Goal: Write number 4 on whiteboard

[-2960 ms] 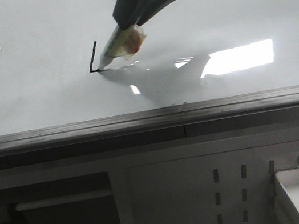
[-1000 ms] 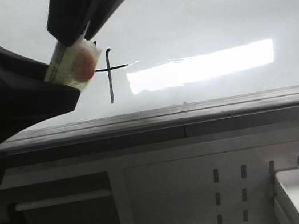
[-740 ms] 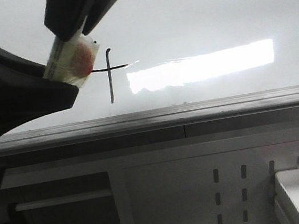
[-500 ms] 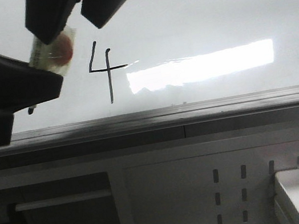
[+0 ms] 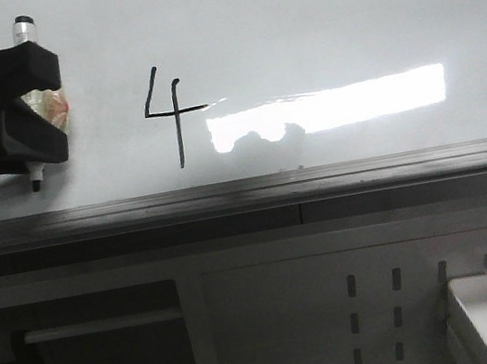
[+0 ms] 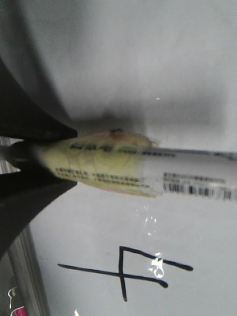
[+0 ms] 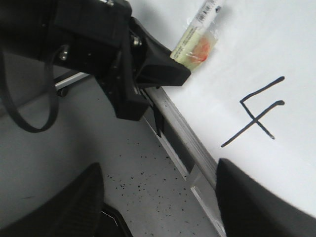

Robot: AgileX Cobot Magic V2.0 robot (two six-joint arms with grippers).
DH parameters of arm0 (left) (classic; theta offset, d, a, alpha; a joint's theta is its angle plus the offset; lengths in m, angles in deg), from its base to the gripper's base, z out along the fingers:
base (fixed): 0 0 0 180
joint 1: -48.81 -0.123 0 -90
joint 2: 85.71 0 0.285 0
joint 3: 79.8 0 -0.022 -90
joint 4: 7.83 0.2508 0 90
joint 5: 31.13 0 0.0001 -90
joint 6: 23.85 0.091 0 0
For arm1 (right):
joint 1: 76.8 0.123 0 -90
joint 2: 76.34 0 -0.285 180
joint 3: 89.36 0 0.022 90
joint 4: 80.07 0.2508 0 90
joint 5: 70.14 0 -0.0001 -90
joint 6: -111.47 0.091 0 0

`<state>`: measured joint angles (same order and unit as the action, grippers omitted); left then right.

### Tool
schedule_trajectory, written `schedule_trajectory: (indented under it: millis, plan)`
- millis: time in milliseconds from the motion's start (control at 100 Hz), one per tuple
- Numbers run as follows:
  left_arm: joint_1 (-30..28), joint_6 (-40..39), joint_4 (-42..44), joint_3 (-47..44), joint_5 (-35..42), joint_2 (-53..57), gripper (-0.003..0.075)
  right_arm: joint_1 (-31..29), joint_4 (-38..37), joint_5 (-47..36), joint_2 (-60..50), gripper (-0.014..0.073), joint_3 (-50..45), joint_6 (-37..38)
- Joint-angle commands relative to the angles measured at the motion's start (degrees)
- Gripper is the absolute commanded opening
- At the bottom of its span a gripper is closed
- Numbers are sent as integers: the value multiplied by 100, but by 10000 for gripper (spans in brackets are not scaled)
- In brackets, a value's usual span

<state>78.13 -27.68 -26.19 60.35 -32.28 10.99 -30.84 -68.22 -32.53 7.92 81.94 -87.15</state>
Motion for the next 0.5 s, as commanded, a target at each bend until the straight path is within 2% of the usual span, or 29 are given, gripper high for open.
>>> schedule_trajectory:
  millis: [0,90,160,380,490]
  plan:
    - [-17,-50,-131,292,250,-11,-19,-37,22,-304,-203,428,171,-52]
    - [-17,-50,-231,341,235,-140,0,-37,22,-294,-203,428,171,-52]
    - [-43,-50,-248,352,339,-228,50,-37,22,-296,-203,428,171,-52]
    - [-148,-50,-248,352,475,-303,277,-42,-45,-281,-203,428,171,-52]
    - [-148,-50,-248,352,463,-248,289,-42,-74,-281,-212,387,171,-52]
